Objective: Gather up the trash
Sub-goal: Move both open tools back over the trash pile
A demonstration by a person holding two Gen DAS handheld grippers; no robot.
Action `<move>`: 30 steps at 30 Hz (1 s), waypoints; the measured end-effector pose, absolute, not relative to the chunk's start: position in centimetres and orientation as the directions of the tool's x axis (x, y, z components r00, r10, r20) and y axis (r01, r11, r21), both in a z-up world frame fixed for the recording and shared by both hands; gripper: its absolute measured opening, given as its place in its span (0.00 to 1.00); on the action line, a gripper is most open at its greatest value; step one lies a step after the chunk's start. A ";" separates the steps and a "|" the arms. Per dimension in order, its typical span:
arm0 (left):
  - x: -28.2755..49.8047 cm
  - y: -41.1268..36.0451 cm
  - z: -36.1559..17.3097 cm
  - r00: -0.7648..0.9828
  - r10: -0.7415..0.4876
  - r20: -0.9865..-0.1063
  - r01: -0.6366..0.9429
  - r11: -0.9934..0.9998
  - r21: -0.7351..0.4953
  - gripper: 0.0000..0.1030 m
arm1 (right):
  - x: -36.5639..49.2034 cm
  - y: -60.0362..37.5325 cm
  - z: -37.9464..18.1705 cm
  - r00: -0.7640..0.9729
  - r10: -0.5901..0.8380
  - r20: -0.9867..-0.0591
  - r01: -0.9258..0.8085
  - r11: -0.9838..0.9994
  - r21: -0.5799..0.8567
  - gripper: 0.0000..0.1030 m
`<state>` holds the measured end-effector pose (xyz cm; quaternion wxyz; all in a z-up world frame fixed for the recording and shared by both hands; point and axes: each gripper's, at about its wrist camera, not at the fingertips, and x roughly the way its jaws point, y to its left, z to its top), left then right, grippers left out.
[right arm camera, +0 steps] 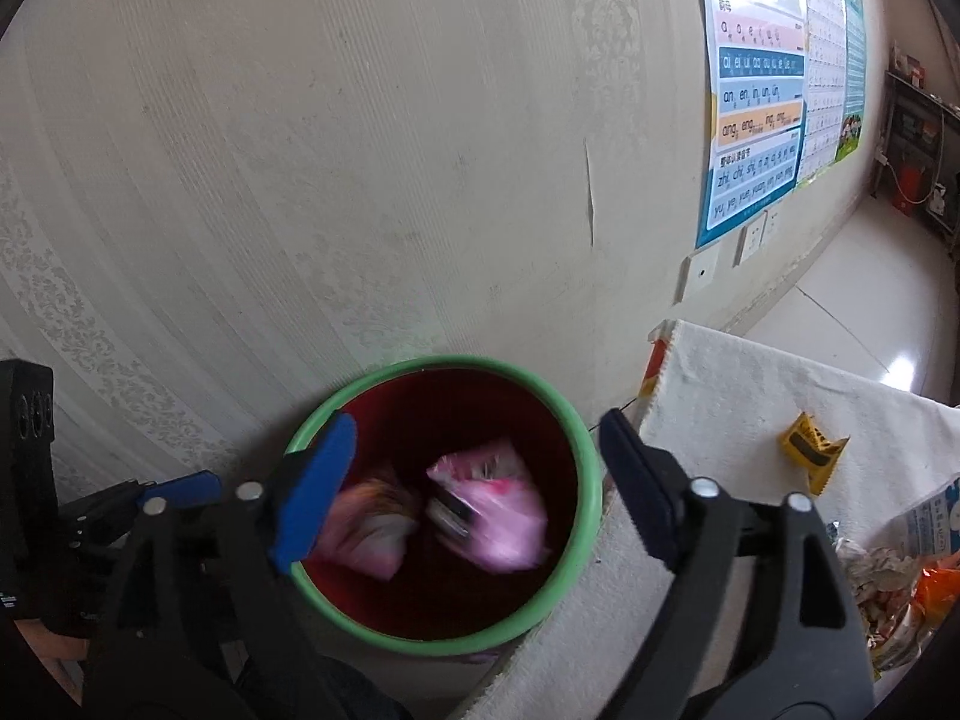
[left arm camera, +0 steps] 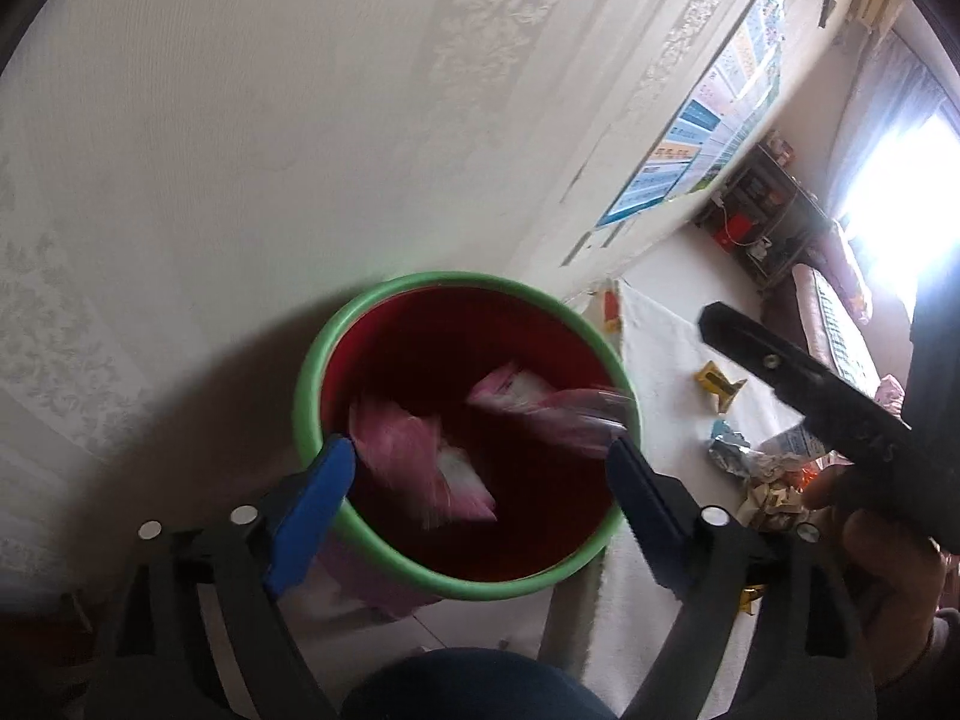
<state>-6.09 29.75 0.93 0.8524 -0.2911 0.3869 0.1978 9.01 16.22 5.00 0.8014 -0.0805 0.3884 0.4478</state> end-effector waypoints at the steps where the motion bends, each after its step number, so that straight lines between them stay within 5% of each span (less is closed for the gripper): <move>1: -6.3 29.8 0.8 0.622 0.118 -0.774 -0.570 0.746 -0.345 0.87 | 9.1 16.0 5.0 0.299 0.653 -0.695 -0.777 0.589 0.219 0.83; 14: -7.6 26.3 1.6 0.613 0.138 -0.778 -0.575 0.754 -0.319 0.91 | 8.6 8.0 6.4 0.358 0.634 -0.685 -0.733 0.646 0.215 0.93; 30: -0.5 12.6 3.1 0.641 0.019 -0.768 -0.362 0.889 -0.280 0.92 | 10.0 -10.3 6.7 0.544 0.494 -0.678 -0.581 0.805 0.121 0.95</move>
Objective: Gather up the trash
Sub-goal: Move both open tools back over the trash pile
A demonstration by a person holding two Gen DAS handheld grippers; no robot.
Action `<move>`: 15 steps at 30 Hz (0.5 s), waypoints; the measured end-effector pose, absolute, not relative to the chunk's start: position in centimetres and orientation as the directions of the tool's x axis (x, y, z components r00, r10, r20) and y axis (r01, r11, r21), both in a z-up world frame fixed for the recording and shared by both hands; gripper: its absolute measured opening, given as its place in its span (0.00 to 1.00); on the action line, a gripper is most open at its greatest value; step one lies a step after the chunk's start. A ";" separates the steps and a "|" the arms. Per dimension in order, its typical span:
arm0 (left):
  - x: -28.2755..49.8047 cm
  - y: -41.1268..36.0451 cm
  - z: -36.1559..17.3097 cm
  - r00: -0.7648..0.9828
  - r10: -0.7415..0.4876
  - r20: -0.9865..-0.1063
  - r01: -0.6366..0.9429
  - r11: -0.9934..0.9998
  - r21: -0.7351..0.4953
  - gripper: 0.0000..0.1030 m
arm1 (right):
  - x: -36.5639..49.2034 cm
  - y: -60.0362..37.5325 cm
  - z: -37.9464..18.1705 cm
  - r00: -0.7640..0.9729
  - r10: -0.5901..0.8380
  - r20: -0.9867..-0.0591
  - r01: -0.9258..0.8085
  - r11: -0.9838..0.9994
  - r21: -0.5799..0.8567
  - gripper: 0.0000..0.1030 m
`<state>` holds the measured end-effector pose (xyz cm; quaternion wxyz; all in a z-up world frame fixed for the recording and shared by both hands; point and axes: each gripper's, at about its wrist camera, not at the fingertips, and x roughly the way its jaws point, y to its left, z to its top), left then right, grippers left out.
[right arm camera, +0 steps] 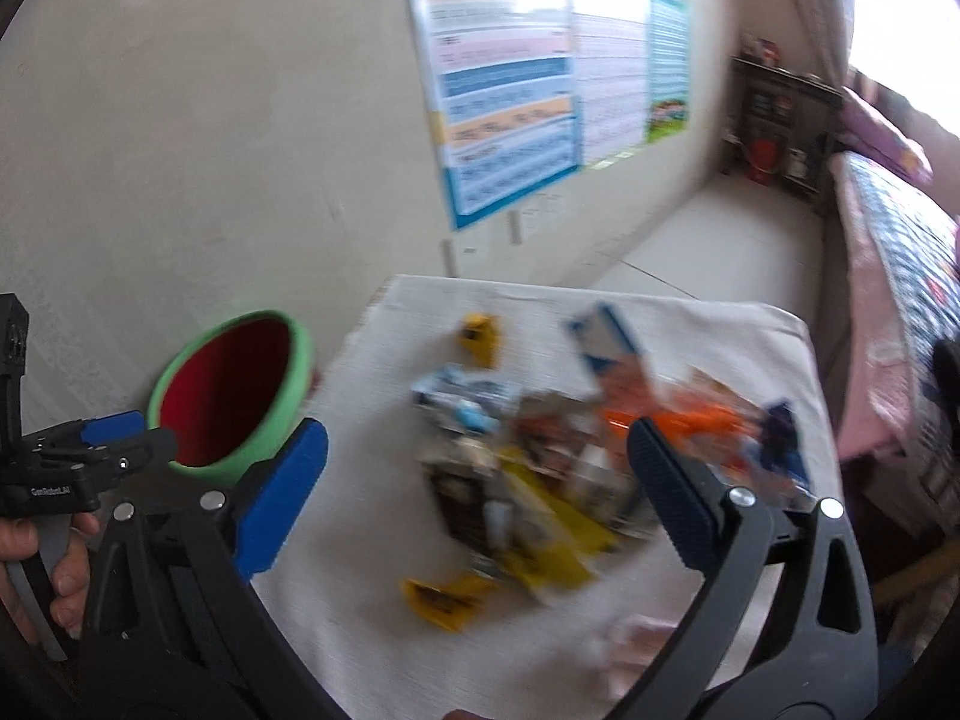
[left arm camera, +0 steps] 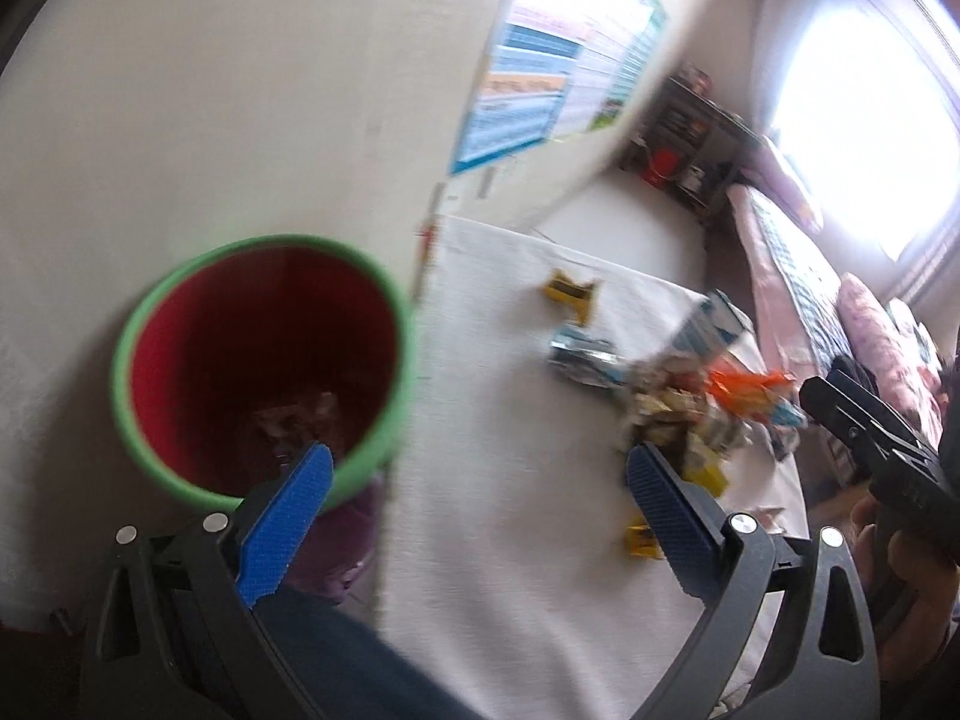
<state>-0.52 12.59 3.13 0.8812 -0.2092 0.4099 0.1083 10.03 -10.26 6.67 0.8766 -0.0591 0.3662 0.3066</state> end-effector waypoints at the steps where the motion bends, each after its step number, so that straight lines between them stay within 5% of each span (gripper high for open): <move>1: -0.1 11.7 3.2 0.642 0.009 -0.767 -0.346 0.896 -0.279 0.92 | 10.4 -11.5 6.6 0.554 0.483 -0.678 -0.564 0.817 0.121 0.95; 15: 6.2 1.6 1.7 0.584 -0.112 -0.804 -0.190 0.944 -0.270 0.92 | 13.5 -24.5 4.1 0.612 0.360 -0.704 -0.369 0.917 0.148 0.95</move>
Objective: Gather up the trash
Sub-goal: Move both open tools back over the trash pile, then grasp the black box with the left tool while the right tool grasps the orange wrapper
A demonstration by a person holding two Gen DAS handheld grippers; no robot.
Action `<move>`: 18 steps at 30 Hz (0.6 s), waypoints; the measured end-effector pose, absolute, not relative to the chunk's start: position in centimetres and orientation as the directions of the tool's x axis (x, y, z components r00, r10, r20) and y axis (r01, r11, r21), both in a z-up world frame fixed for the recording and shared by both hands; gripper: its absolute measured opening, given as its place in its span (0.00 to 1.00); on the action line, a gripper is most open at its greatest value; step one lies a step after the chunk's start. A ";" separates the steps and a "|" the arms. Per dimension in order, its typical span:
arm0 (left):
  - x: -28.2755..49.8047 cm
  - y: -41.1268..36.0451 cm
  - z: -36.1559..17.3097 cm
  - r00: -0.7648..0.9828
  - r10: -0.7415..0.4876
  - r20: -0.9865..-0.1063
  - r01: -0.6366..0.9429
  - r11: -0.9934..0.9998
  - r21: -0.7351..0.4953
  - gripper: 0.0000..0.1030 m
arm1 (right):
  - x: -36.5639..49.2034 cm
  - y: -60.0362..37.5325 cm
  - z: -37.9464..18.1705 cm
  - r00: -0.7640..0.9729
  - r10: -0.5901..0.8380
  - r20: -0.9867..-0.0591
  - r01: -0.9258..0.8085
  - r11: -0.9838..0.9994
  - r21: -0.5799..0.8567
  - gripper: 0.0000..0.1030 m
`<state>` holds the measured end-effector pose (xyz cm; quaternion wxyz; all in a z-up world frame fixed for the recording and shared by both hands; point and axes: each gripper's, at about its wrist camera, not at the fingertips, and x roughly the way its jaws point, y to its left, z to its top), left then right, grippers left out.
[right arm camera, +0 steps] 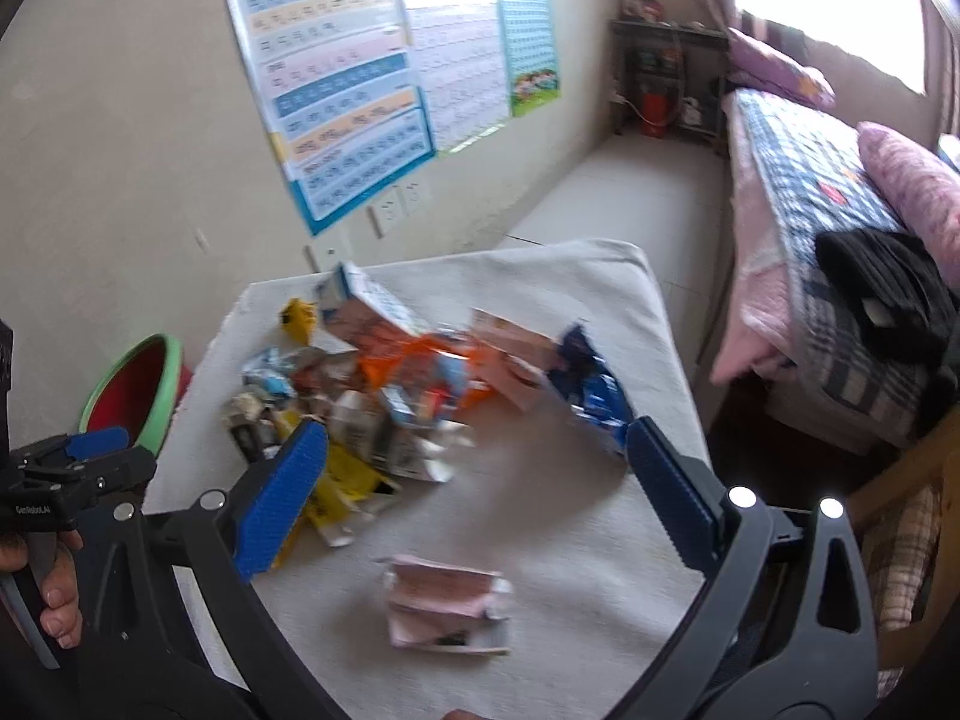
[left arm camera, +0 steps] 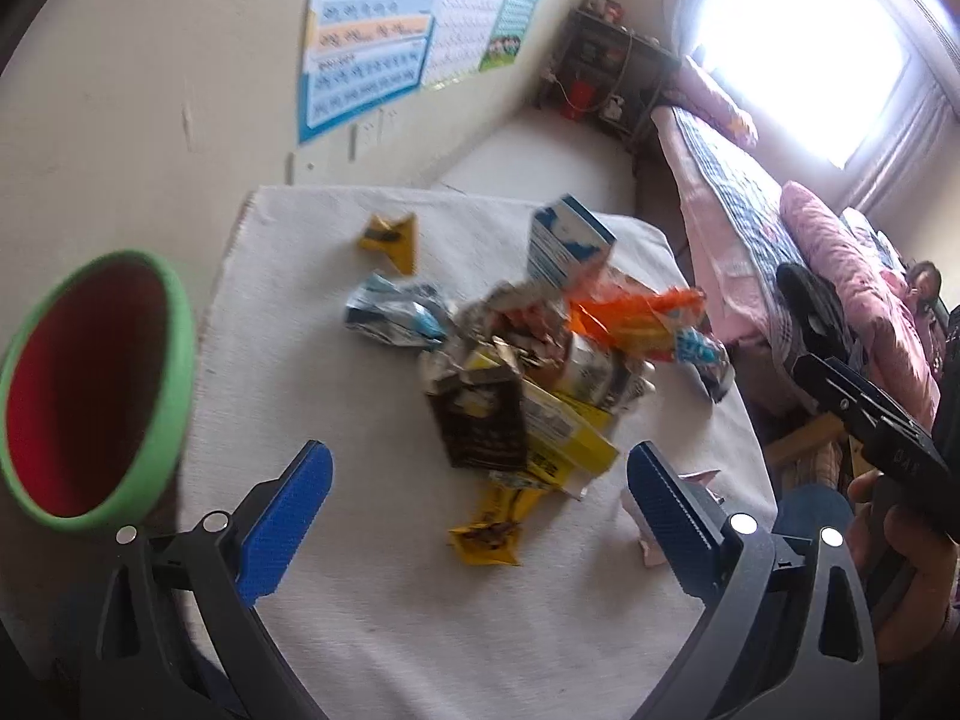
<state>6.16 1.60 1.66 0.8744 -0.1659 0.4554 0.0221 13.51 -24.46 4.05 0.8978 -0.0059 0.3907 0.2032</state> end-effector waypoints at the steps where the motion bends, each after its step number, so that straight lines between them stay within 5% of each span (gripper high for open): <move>1: 6.4 1.3 1.5 0.578 -0.113 -0.808 -0.190 0.944 -0.268 0.92 | 13.7 -24.8 3.9 0.611 0.357 -0.707 -0.362 0.920 0.152 0.95; 18: 11.7 1.7 -4.6 0.502 -0.165 -0.849 -0.264 0.906 -0.332 0.90 | 17.4 -20.2 0.6 0.505 0.420 -0.754 -0.458 0.871 0.179 0.95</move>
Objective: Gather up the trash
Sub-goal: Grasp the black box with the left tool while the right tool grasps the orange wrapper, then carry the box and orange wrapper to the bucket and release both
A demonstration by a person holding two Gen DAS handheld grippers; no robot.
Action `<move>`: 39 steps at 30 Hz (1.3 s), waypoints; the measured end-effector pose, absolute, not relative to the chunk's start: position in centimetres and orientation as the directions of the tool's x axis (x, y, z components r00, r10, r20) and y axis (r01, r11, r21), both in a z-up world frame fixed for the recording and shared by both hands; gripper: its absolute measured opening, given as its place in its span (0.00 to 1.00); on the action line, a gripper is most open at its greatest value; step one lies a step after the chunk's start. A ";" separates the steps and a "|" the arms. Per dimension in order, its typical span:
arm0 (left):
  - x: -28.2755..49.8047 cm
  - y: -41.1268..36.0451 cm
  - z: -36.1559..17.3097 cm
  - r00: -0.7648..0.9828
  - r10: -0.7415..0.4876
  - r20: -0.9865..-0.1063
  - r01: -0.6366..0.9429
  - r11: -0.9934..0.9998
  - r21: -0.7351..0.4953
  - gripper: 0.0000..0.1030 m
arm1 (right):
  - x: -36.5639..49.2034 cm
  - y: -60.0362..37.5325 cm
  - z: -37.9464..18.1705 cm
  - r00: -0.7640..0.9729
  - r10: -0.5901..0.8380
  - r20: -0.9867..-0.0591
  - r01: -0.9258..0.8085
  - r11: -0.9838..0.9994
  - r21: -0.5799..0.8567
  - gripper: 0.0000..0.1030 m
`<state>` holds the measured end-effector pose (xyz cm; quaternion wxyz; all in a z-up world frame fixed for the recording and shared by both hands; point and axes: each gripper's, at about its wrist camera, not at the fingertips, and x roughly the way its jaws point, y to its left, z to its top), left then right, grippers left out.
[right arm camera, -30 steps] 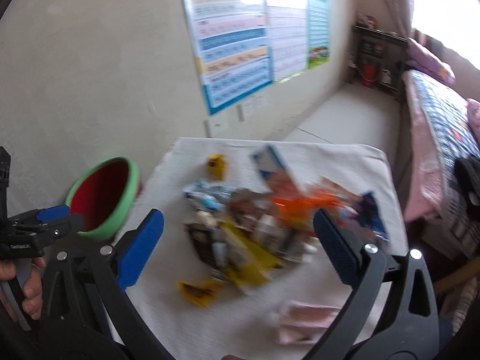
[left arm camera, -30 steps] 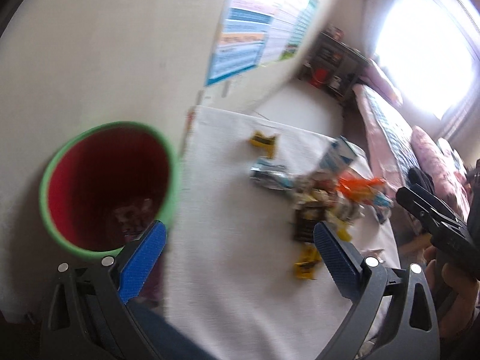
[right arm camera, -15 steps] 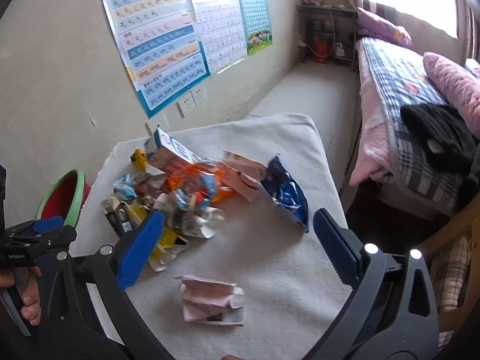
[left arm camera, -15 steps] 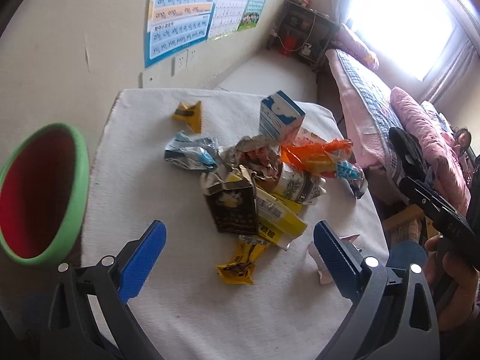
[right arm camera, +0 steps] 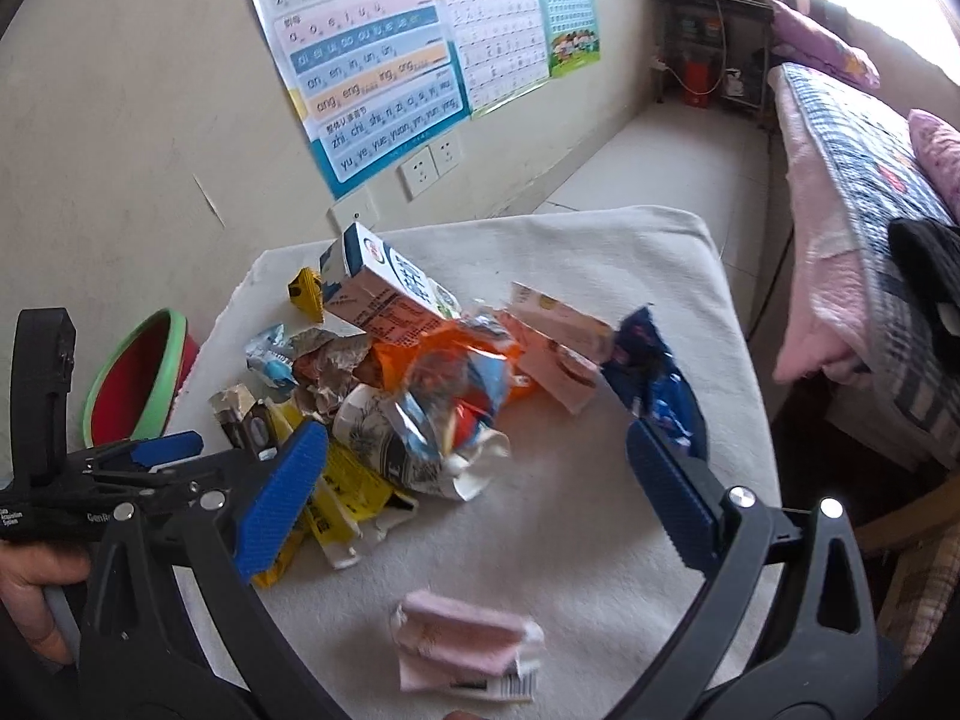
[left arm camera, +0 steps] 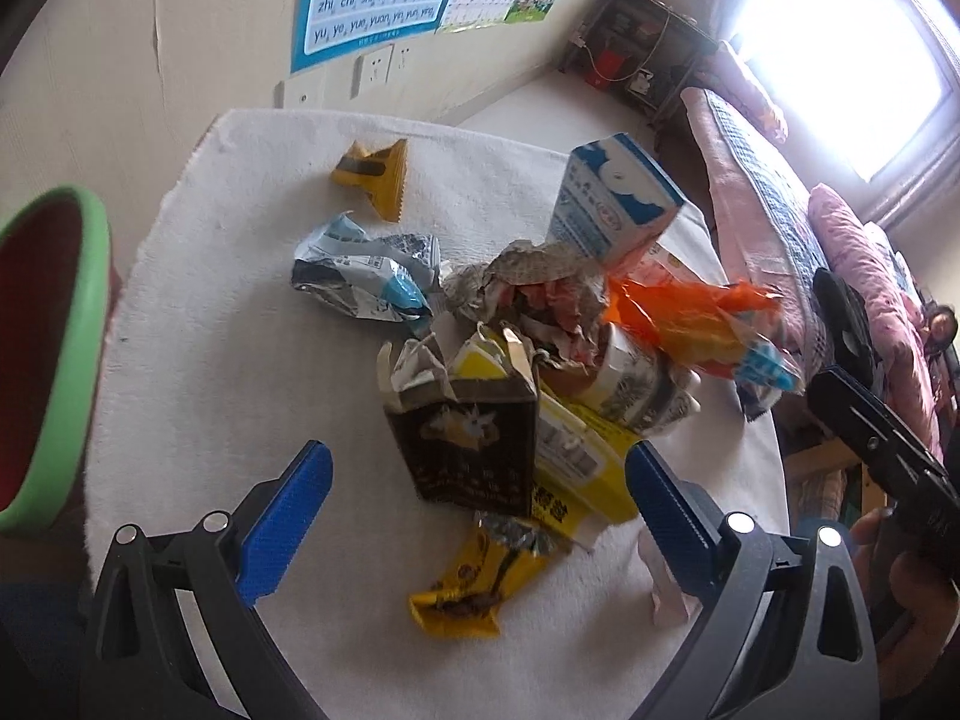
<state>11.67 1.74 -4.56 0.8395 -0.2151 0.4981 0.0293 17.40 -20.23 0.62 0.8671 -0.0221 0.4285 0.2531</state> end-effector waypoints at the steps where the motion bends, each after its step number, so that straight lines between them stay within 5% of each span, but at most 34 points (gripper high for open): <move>1: 11.9 1.8 -5.0 0.496 -0.169 -0.851 -0.265 0.904 -0.334 0.89 | 17.7 -19.9 0.3 0.498 0.416 -0.761 -0.457 0.872 0.177 0.95; 6: 12.7 2.6 -7.1 0.481 -0.213 -0.850 -0.275 0.884 -0.377 0.71 | 19.6 -18.8 -1.1 0.465 0.423 -0.778 -0.437 0.874 0.214 0.91; 9: 12.9 2.8 -8.0 0.470 -0.260 -0.843 -0.257 0.874 -0.412 0.50 | 20.7 -18.1 -2.2 0.399 0.455 -0.796 -0.437 0.858 0.271 0.49; 39: 3.7 6.5 -2.1 0.593 -0.162 -0.789 -0.252 0.893 -0.373 0.46 | 12.6 -19.3 3.1 0.503 0.493 -0.710 -0.474 0.844 0.250 0.45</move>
